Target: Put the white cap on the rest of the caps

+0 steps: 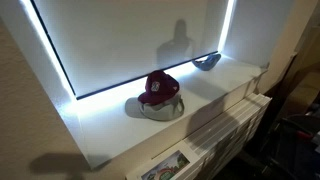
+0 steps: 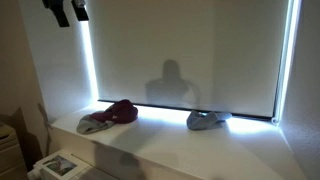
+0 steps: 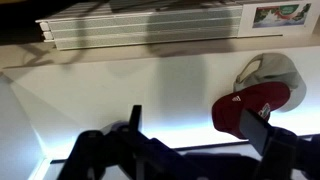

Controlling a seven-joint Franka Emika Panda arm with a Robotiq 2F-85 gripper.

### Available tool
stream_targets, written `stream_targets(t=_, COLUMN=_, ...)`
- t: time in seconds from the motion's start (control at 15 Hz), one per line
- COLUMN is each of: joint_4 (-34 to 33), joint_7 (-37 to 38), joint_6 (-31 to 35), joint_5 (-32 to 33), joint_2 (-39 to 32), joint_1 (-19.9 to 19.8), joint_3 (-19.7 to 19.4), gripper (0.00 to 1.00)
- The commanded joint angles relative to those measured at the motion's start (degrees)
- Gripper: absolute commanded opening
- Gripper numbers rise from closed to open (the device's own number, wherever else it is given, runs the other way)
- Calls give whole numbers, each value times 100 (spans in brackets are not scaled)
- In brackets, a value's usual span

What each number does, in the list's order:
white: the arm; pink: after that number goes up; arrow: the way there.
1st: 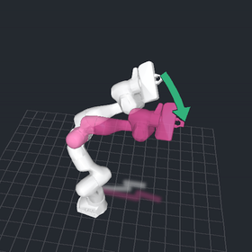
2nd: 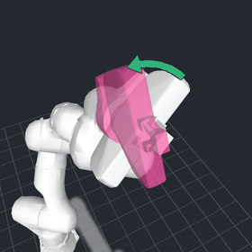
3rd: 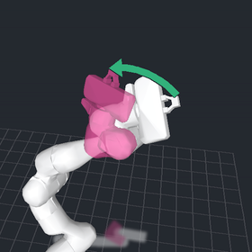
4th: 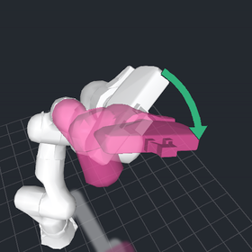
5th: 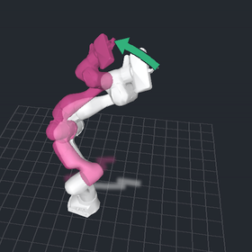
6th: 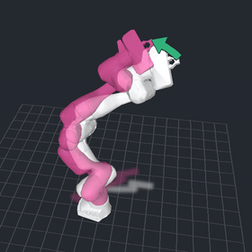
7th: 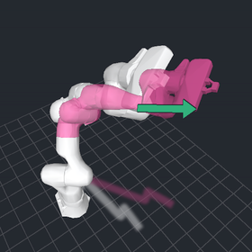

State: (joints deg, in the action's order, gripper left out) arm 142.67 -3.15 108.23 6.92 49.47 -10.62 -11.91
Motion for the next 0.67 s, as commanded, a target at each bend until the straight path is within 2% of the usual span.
stream_targets(t=0.0, joint_4=-10, joint_7=-17, joint_6=-7, joint_5=-19, joint_2=-9, joint_1=-25, joint_3=17, gripper=100)
stream_targets(t=0.13, joint_4=337, joint_7=167, joint_6=210, joint_5=83, joint_2=311, joint_1=-89, joint_3=235, gripper=100)
stream_targets(t=0.27, joint_4=303, joint_7=735, joint_6=448, joint_5=-89, joint_2=286, joint_1=-247, joint_3=266, gripper=100)
stream_targets(t=0.33, joint_4=116, joint_7=886, joint_6=463, joint_5=-119, joint_2=143, joint_1=-333, joint_3=130, gripper=100)
stream_targets(t=0.4, joint_4=-277, joint_7=775, joint_6=534, joint_5=-22, joint_2=-280, joint_1=-454, joint_3=-248, gripper=100)
stream_targets(t=0.6, joint_4=-839, joint_7=959, joint_6=1163, joint_5=-83, joint_2=-1023, joint_1=-727, joint_3=-717, gripper=100)
